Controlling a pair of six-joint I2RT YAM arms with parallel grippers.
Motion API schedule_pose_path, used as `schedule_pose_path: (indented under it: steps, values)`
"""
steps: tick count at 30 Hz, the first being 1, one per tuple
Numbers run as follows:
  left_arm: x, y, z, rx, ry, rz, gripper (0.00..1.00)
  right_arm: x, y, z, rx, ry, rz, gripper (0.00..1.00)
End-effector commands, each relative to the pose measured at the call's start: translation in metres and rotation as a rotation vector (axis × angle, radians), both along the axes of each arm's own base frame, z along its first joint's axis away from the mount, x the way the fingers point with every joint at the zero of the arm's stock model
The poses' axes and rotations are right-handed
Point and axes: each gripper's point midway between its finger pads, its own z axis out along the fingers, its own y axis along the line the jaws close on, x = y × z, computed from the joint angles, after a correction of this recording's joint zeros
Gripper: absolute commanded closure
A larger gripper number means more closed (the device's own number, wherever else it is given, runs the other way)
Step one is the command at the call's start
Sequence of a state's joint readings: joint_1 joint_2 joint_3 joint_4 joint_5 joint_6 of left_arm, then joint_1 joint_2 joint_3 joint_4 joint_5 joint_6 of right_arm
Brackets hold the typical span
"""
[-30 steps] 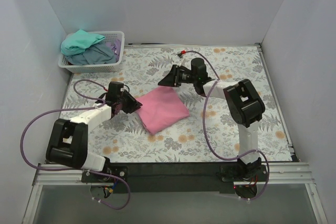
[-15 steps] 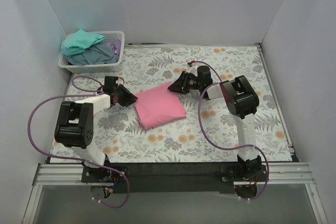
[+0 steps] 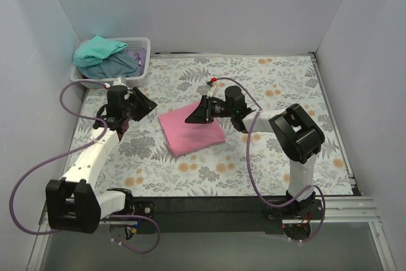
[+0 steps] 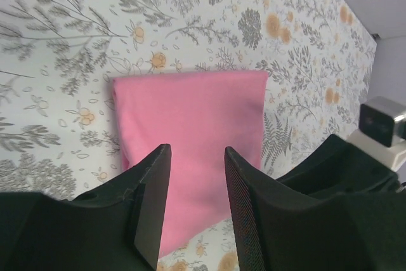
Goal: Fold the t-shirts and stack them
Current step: Fold the tshirt
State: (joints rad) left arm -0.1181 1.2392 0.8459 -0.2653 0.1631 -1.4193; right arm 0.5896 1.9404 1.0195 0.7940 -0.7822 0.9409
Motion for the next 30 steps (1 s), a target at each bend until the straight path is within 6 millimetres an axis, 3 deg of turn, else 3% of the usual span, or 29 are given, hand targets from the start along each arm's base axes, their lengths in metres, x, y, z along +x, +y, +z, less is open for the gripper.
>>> schedule_pose_path:
  steps: [1,4,7,10,14,18,22,25,26,30]
  values:
    - [-0.021,0.032,0.011,0.180,-0.048,0.055,0.62,-0.030,0.024,0.015,0.033,-0.033,0.075,0.61]
    - [-0.031,0.050,0.020,0.246,-0.102,0.117,0.61,-0.049,0.049,0.017,0.037,-0.011,0.101,0.61]
    - [-0.038,0.058,0.017,0.274,-0.117,0.146,0.61,-0.066,0.071,0.003,0.019,0.038,0.117,0.61]
    - [-0.043,0.065,0.007,0.285,-0.112,0.183,0.61,-0.083,0.083,-0.030,-0.033,0.130,0.125,0.61]
    - [-0.038,0.068,0.011,0.300,-0.126,0.193,0.61,-0.100,0.082,-0.097,-0.127,0.305,0.107,0.61]
    - [-0.038,0.070,0.009,0.314,-0.121,0.195,0.61,-0.104,0.071,-0.130,-0.186,0.362,0.067,0.61]
    - [-0.038,0.069,0.013,0.310,-0.135,0.196,0.61,-0.102,0.070,-0.124,-0.226,0.316,0.067,0.61]
    - [-0.038,0.068,0.013,0.303,-0.140,0.192,0.61,-0.098,0.073,-0.098,-0.246,0.211,0.080,0.61]
    - [-0.038,0.068,0.014,0.301,-0.141,0.191,0.61,-0.095,0.075,-0.081,-0.250,0.177,0.078,0.62]
    - [-0.038,0.071,0.017,0.302,-0.146,0.218,0.61,-0.082,0.072,-0.053,-0.357,-0.053,0.082,0.61]
